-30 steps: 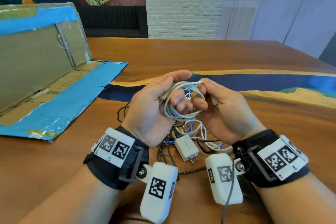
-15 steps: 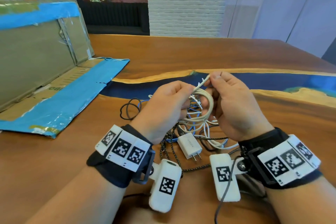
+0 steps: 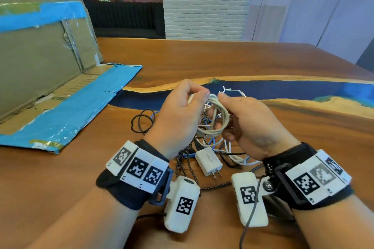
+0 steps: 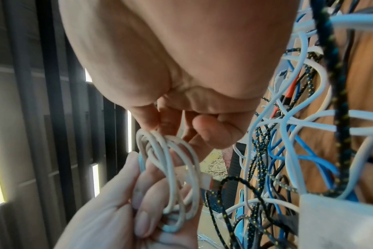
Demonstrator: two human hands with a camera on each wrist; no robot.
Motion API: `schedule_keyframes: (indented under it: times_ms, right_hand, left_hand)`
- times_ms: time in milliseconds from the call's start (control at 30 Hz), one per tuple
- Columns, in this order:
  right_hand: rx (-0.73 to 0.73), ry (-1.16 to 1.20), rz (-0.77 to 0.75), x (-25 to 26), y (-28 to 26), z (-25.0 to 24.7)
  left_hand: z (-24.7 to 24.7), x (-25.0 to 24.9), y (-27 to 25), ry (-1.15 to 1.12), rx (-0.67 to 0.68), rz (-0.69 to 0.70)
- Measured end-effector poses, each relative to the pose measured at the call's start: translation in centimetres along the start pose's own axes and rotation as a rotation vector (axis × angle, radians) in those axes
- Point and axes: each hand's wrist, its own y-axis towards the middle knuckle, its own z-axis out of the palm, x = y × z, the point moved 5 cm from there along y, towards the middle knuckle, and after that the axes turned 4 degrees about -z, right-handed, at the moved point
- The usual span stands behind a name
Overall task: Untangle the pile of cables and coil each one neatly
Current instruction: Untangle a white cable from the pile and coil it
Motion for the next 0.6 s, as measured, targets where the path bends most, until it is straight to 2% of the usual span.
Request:
schedule_keyframes:
  times_ms: [100, 200, 400, 600]
  right_hand:
    - [0.068, 0.036, 0.012, 0.2, -0.1, 0.0]
    - [0.146, -0.040, -0.036, 0.3, -0.3, 0.3]
    - [0.060, 0.053, -0.079, 0.8, -0.3, 0.2]
    - [0.050, -0.011, -0.249, 1.7, -1.0, 1.0]
  left_hand:
    - [-0.3, -0.1, 0.1, 0.013, -0.013, -0.007]
    - [-0.6, 0.5, 0.4, 0.045, -0.016, -0.022]
    - [-0.2, 1.4, 0.5, -0.032, 0.034, -0.105]
    - [-0.1, 1.5, 0.4, -0.169, 0.095, -0.167]
